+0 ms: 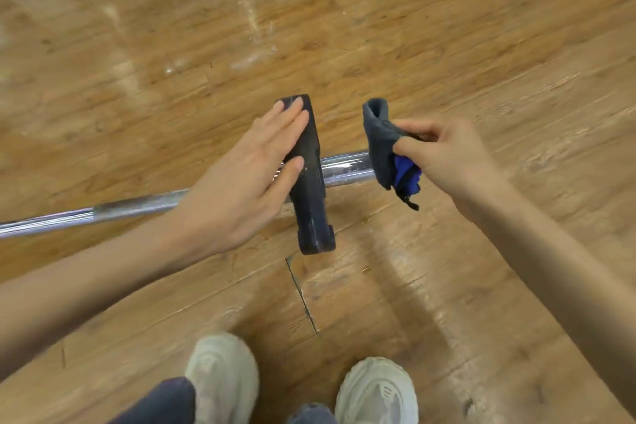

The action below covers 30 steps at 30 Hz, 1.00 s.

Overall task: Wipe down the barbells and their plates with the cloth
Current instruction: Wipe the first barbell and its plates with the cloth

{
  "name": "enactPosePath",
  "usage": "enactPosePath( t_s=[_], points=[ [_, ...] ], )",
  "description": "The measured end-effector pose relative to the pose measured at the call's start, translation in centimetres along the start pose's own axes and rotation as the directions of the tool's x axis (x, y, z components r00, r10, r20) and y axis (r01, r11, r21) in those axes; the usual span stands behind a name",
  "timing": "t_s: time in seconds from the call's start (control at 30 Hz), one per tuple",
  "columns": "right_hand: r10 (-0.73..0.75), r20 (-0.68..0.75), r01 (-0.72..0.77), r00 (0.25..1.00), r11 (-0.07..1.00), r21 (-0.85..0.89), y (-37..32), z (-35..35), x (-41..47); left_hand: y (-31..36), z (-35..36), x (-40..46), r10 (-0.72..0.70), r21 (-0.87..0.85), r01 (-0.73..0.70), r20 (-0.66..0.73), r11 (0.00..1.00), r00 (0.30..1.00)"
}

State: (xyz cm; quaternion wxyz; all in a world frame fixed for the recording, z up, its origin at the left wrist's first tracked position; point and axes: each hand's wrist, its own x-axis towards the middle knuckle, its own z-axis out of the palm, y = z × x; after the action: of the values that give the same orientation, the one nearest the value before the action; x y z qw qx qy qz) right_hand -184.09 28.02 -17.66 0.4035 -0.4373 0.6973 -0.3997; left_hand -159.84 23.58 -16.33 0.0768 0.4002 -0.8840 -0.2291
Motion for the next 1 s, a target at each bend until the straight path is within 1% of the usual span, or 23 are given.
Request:
enactPosePath(
  t_s=[0.03, 0.1, 0.17, 0.23, 0.3, 0.33, 0.47, 0.53, 0.57, 0.63, 0.67, 0.7, 0.73, 0.77, 0.87, 0.9, 0.93, 0.97, 1.0],
  points=[
    [-0.056, -0.049, 0.05, 0.997, 0.993, -0.111, 0.1, 0.4, 0.4, -0.4, 0.4, -0.3, 0.012, 0.027, -0.011, -0.017, 1.0, 1.0],
    [-0.163, -0.125, 0.114, 0.979, 0.938, -0.327, 0.7, 1.8, 1.3, -0.9, 1.4, -0.6, 0.044, 0.085, -0.039, -0.059, 0.996, 0.997],
    [-0.238, -0.141, 0.16, 0.961, 0.893, -0.421, 1.9, 4.2, 1.7, -1.2, 2.5, -0.4, 0.043, 0.114, -0.03, -0.112, 0.993, 0.993],
    [-0.302, -0.094, 0.222, 0.949, 0.849, -0.48, 3.1, 6.7, 1.3, -1.1, 3.7, 0.1, 0.028, 0.099, -0.011, -0.168, 0.995, 0.985],
    [-0.371, 0.015, 0.311, 0.929, 0.756, -0.576, 4.1, 8.3, 0.5, -0.9, 4.7, 0.7, 0.015, 0.061, -0.001, -0.225, 0.998, 0.974],
    [-0.382, 0.052, 0.336, 0.923, 0.732, -0.593, 4.5, 8.7, 0.1, -0.9, 5.0, 1.0, 0.005, 0.036, 0.004, -0.249, 0.999, 0.968],
    [-0.353, 0.125, 0.353, 0.927, 0.712, -0.607, 5.3, 8.8, -0.2, -0.8, 5.9, 1.7, -0.006, -0.018, 0.0, -0.328, 1.0, 0.945],
    [-0.303, 0.181, 0.35, 0.936, 0.731, -0.585, 5.0, 8.3, 0.2, -0.7, 5.9, 2.0, 0.002, -0.016, -0.008, -0.347, 1.0, 0.938],
    [-0.266, 0.169, 0.314, 0.949, 0.773, -0.552, 4.5, 7.7, 0.6, -0.7, 5.9, 2.2, 0.006, -0.017, -0.012, -0.352, 1.0, 0.936],
    [-0.18, 0.096, 0.204, 0.979, 0.87, -0.45, 3.1, 5.9, 1.6, -0.6, 5.6, 2.5, 0.015, -0.019, -0.023, -0.356, 1.0, 0.934],
    [-0.167, 0.048, 0.172, 0.985, 0.895, -0.413, 2.5, 5.0, 1.9, -0.6, 5.5, 2.6, 0.017, -0.016, -0.025, -0.357, 1.0, 0.934],
    [-0.189, 0.01, 0.176, 0.982, 0.892, -0.416, 2.0, 4.2, 2.2, -0.6, 5.5, 2.8, 0.018, -0.01, -0.023, -0.36, 1.0, 0.933],
    [-0.233, -0.003, 0.206, 0.972, 0.866, -0.456, 1.6, 3.9, 2.3, -0.6, 5.5, 2.9, 0.016, -0.002, -0.018, -0.366, 1.0, 0.931],
    [-0.282, 0.015, 0.248, 0.959, 0.818, -0.518, 1.4, 4.1, 2.3, -0.6, 5.5, 3.1, 0.013, 0.006, -0.011, -0.372, 1.0, 0.928],
    [-0.42, 0.152, 0.406, 0.895, 0.625, -0.667, 2.6, 7.0, 1.1, -0.8, 5.7, 3.4, 0.005, 0.012, -0.001, -0.378, 1.0, 0.926],
    [-0.425, 0.181, 0.425, 0.887, 0.595, -0.682, 3.6, 8.0, 0.6, -0.9, 5.8, 3.4, 0.006, 0.012, -0.002, -0.377, 1.0, 0.926],
    [-0.418, 0.19, 0.427, 0.888, 0.598, -0.679, 4.5, 8.7, 0.2, -0.9, 5.9, 3.4, 0.009, 0.013, -0.004, -0.376, 1.0, 0.927],
    [-0.402, 0.183, 0.415, 0.897, 0.626, -0.66, 5.3, 8.9, -0.2, -1.0, 5.9, 3.5, 0.012, 0.014, -0.007, -0.377, 1.0, 0.926],
    [-0.395, 0.152, 0.4, 0.906, 0.68, -0.614, 5.9, 8.9, -0.4, -1.0, 6.0, 3.5, 0.013, 0.014, -0.009, -0.379, 1.0, 0.925]
  ],
)
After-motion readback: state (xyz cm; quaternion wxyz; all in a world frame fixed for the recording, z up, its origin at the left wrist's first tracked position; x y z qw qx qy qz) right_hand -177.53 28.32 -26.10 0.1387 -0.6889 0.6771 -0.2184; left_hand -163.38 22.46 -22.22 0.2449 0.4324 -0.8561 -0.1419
